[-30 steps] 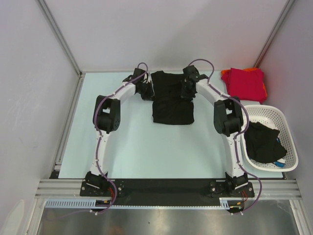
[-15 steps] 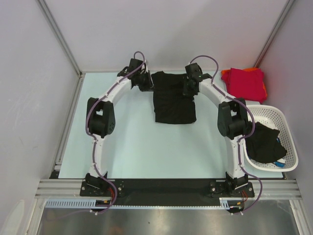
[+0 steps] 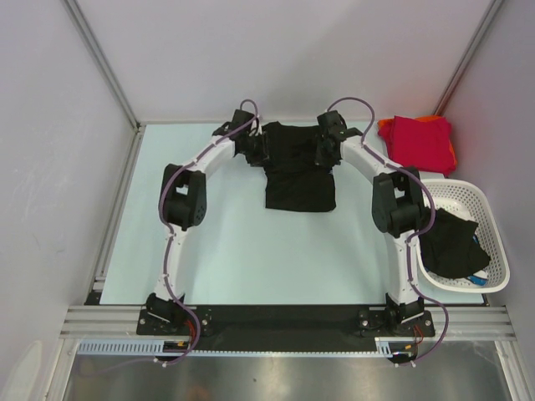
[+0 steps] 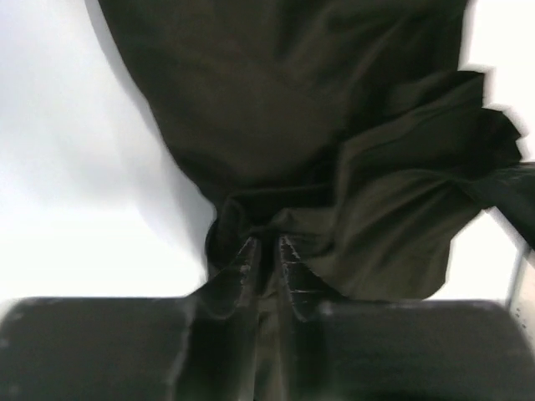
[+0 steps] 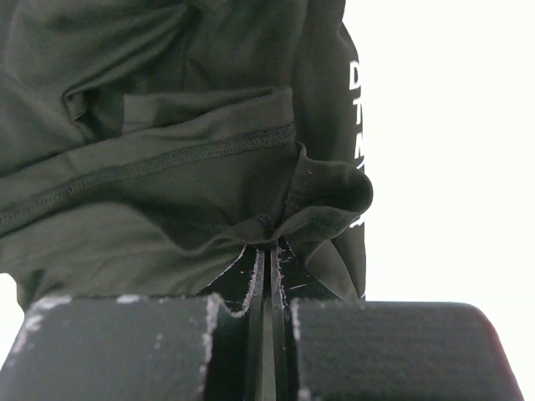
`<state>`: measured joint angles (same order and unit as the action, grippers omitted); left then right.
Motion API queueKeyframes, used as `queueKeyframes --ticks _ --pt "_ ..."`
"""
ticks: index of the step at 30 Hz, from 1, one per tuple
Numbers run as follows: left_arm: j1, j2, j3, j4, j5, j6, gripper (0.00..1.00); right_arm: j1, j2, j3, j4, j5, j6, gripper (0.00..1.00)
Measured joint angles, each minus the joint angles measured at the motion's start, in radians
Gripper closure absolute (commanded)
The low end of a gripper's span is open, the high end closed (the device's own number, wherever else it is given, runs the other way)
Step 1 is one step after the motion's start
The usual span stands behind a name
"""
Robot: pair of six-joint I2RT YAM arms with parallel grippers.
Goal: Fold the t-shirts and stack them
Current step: Fold the folded rectangular tshirt in 1/3 of the way
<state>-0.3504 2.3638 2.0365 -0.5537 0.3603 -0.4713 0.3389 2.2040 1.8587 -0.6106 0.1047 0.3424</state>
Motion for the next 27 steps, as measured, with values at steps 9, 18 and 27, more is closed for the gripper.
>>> queueKeyframes --ticks 9,18,27 --pt "0.002 0.040 0.007 -0.044 0.026 0.001 0.00 0.014 0.112 0.069 -0.055 0.097 0.033 0.88" --pt "0.016 -0.144 -0.140 -0.096 0.005 0.048 0.00 0.030 0.130 0.127 -0.159 0.218 0.061 0.47" --pt "0.027 -0.444 -0.411 -0.025 0.099 0.059 0.00 -0.082 -0.273 -0.220 -0.144 0.104 0.077 0.46"
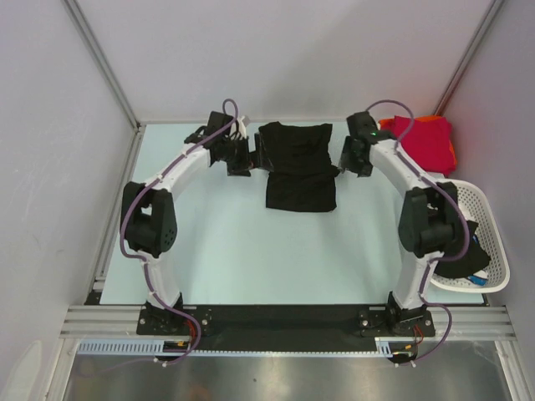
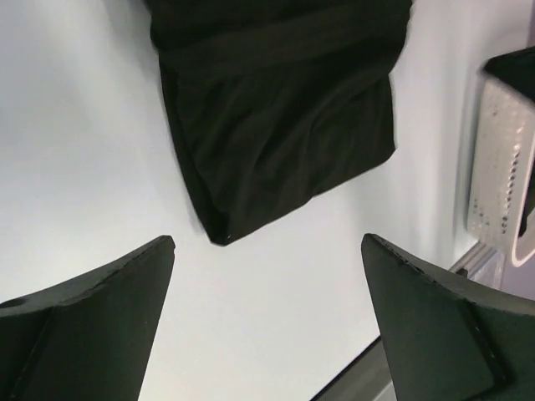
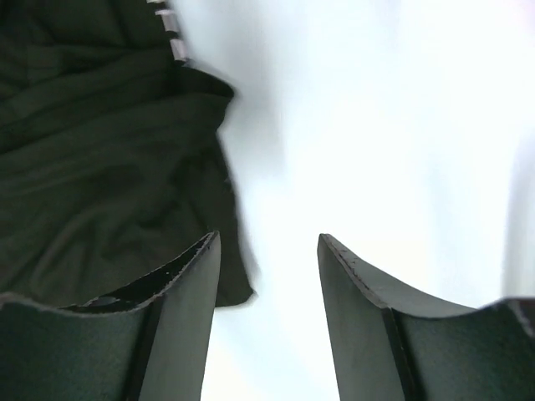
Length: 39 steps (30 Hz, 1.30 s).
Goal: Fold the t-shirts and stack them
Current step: Fold the folded rectangular tshirt in 1/3 of the way
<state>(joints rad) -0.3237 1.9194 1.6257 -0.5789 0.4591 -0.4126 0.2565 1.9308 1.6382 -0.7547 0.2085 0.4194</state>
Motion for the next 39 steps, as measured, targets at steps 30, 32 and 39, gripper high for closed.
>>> queueKeyframes --ticks 30,32,39 --pt "-0.038 0.341 0.042 0.080 0.214 -0.126 0.72 -0.088 0.094 -0.222 0.185 -0.516 0.064 0.75" --pt "-0.049 0.371 0.055 0.078 0.207 -0.120 1.00 -0.088 0.103 -0.217 0.187 -0.527 0.067 0.93" --pt "-0.059 0.399 0.080 0.030 0.224 -0.110 1.00 -0.088 0.148 -0.182 0.168 -0.565 0.085 1.00"
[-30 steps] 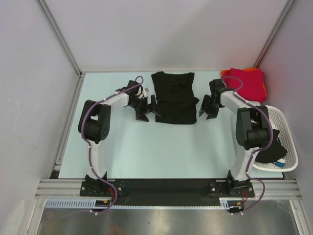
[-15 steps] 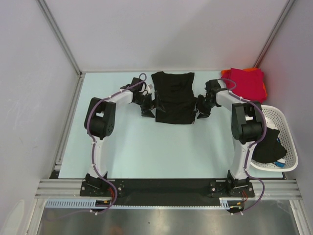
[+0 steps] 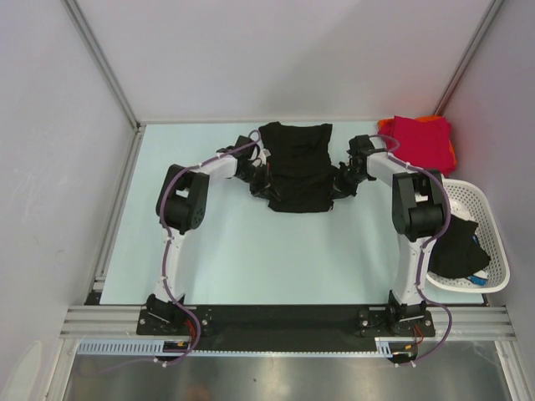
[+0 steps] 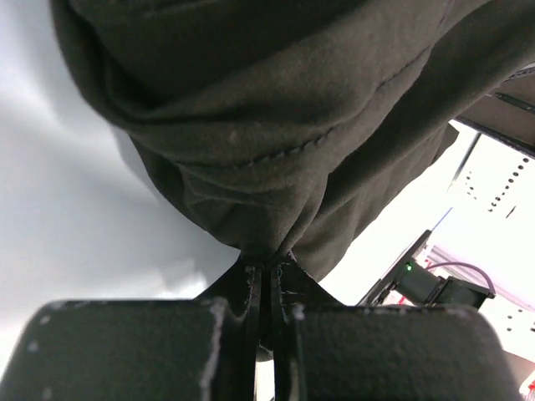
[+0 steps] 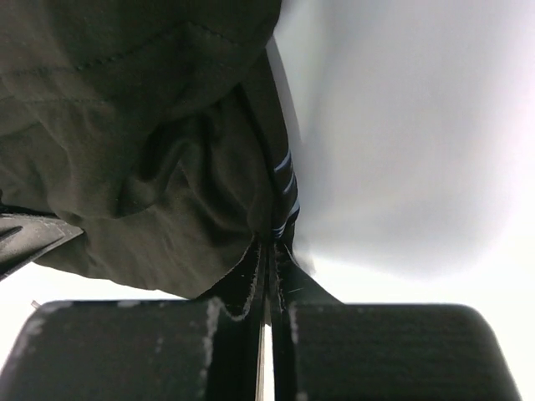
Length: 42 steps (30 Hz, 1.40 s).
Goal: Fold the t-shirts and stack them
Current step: Fold the folded rectangular tshirt in 1/3 of the way
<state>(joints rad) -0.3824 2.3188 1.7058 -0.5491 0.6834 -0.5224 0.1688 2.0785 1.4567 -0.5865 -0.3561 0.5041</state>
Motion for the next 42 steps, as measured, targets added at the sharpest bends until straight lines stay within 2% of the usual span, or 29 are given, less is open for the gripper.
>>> queueKeyframes --ticks 3,9,18,27,29,30,31,33,34,35,37,42 --pt "0.000 -0.009 -0.009 -0.018 -0.007 0.008 1.00 0.010 0.007 0.021 -0.031 0.009 -0.009 1.00" --pt "0.000 -0.088 -0.126 -0.042 -0.036 0.018 1.00 0.032 0.000 0.018 -0.094 0.035 -0.044 1.00" --pt "-0.016 -0.250 -0.386 -0.054 -0.044 0.019 1.00 0.096 -0.148 -0.202 -0.147 0.043 -0.052 1.00" --pt "-0.088 -0.404 -0.618 -0.070 -0.063 0.012 1.00 0.185 -0.275 -0.386 -0.187 0.047 -0.037 1.00" --pt "-0.103 -0.431 -0.658 -0.070 -0.063 0.006 0.79 0.191 -0.290 -0.406 -0.197 0.047 -0.036 0.94" --pt "-0.109 -0.442 -0.673 -0.071 -0.064 0.005 0.64 0.193 -0.295 -0.409 -0.207 0.048 -0.035 0.90" --pt "-0.113 -0.451 -0.682 -0.072 -0.069 0.006 0.26 0.194 -0.299 -0.409 -0.216 0.051 -0.034 0.80" --pt "-0.121 -0.483 -0.695 -0.100 -0.082 0.002 0.00 0.198 -0.320 -0.402 -0.245 0.069 -0.037 0.66" --pt "-0.122 -0.514 -0.695 -0.130 -0.078 -0.005 0.00 0.198 -0.339 -0.388 -0.271 0.089 -0.039 0.56" --pt "-0.127 -0.560 -0.695 -0.160 -0.125 0.000 0.00 0.198 -0.370 -0.365 -0.301 0.109 -0.045 0.54" --pt "-0.126 -0.633 -0.685 -0.203 -0.177 0.008 0.01 0.197 -0.433 -0.294 -0.351 0.140 -0.051 0.50" --pt "-0.126 -0.775 -0.583 -0.275 -0.277 0.009 0.00 0.186 -0.569 -0.083 -0.363 0.188 -0.077 0.50"
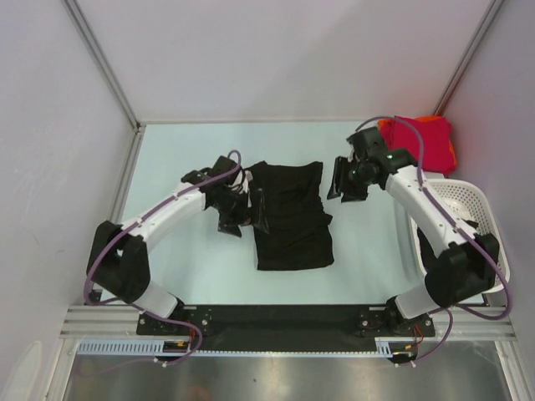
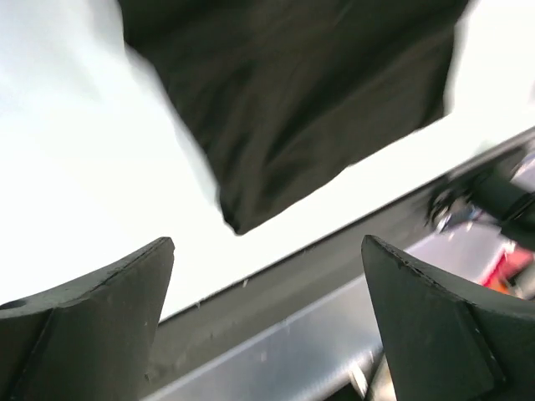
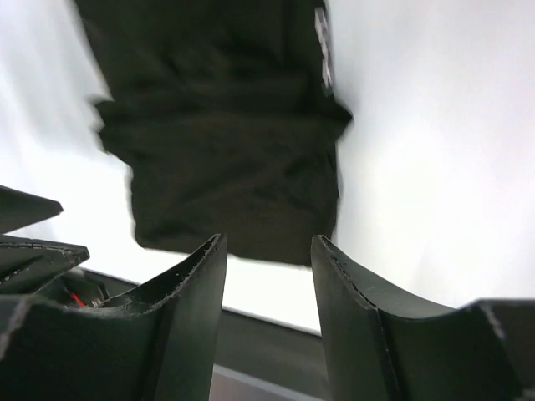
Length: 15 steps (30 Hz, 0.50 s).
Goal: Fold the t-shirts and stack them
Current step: Fold the folded rectangular tshirt in 1/3 of the way
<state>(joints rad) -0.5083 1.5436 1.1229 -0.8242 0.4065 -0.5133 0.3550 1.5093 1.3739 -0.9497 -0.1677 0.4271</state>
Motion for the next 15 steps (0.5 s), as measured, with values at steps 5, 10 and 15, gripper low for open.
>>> queueKeyframes --ticks 5,10,15 --pt "0.008 -0.003 0.144 0.029 -0.069 0.002 0.00 -0.019 -0.009 0.036 0.071 0.014 -0.038 0.52" --pt "0.018 0.226 0.336 0.050 -0.097 0.052 0.01 -0.026 0.210 0.047 0.158 0.002 -0.087 0.55" --pt "0.024 0.521 0.575 0.018 -0.116 0.142 0.02 -0.026 0.456 0.179 0.160 -0.016 -0.126 0.58"
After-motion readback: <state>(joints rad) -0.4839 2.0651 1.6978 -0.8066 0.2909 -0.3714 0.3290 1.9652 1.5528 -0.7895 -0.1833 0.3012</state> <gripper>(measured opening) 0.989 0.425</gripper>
